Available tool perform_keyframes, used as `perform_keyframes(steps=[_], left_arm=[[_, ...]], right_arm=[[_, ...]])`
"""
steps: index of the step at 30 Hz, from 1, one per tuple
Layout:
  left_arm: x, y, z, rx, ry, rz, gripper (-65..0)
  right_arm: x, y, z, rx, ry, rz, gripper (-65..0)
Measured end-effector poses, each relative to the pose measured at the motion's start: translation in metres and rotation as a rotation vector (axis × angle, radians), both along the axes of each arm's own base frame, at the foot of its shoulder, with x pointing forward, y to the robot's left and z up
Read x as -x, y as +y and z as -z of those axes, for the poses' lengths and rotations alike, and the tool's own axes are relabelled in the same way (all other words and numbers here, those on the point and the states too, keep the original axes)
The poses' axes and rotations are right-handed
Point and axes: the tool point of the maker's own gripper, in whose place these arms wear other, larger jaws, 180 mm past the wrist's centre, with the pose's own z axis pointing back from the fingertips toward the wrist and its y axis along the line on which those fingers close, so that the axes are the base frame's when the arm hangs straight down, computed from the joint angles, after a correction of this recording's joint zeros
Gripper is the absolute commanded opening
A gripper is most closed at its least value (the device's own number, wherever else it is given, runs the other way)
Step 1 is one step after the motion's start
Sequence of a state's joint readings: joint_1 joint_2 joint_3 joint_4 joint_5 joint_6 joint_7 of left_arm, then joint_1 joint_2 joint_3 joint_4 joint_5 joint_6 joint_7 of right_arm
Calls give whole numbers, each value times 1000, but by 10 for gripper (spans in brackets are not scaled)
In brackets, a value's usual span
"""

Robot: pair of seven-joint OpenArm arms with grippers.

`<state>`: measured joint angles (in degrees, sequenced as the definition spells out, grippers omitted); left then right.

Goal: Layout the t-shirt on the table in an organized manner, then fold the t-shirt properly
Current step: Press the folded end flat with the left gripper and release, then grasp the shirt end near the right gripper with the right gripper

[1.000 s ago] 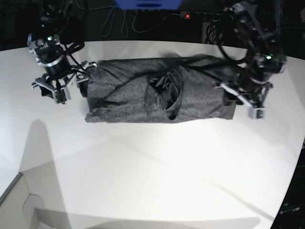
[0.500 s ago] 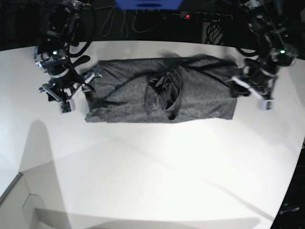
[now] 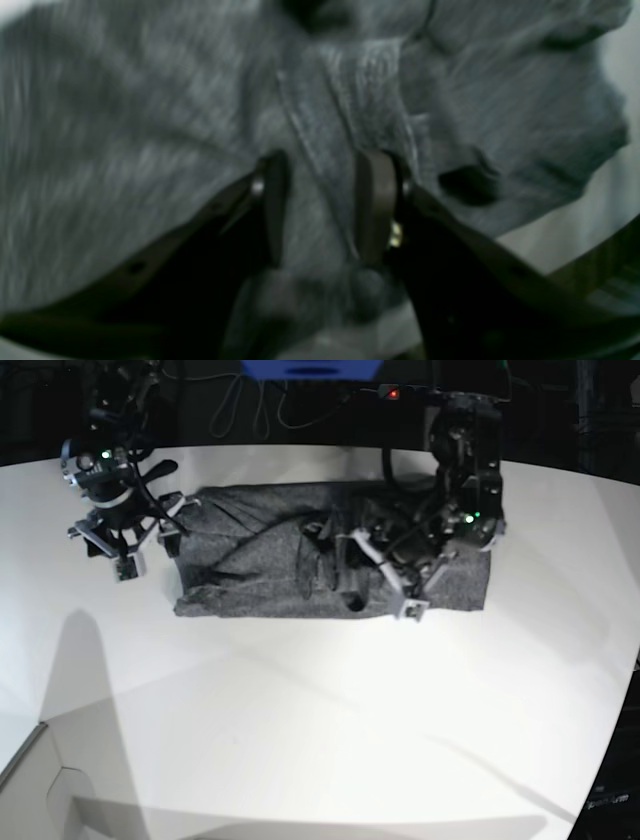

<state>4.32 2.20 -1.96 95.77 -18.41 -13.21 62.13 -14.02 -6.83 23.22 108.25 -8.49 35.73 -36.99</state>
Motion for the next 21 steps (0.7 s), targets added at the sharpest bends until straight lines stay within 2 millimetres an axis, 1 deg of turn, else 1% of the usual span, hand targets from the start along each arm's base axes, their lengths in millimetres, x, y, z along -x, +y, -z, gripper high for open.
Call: perform_keyframes(steps=[2,4,5,6,8,10,11,12,15,16,19,21], left_arm=[[1,-25,-6,40,-13,38,-427],[9,-46,-9,62,3,91,-427],[10,-48,-13,65,-8,102,-427],[8,-47,-19,63,-30,96,-427],[0,-40,-39,55,-98,83,-427],[-3,-32,-52,47,-149,74,-427],[0,-23,-55,41,-159,65,-427],[4,-9,-56,21,-162,46,-427],[11,48,-44,-75,-135,-62,-427],[10,66,-44,-96,-136,-111,-427],[16,118,-45,-81,-128,-255,-426],[26,160,-45,-91,-111,-362,-426]], right_arm=[[-1,-4,-6,-15,-27,18,-232],[6,-13,-3,7,-6,40,-232],[9,-15,-1,13,7,44,-232],[10,-15,0,15,11,44,-232],[8,-15,-1,14,3,44,-229],[8,-14,-1,10,2,43,-227],[8,-12,-1,4,2,44,-227],[8,-11,-1,0,2,46,-227],[5,-2,-4,-46,-15,13,-227],[3,1,-6,-70,-29,9,-227],[-7,10,-15,-127,-72,-3,-227],[-15,7,-16,-116,-45,4,-227]])
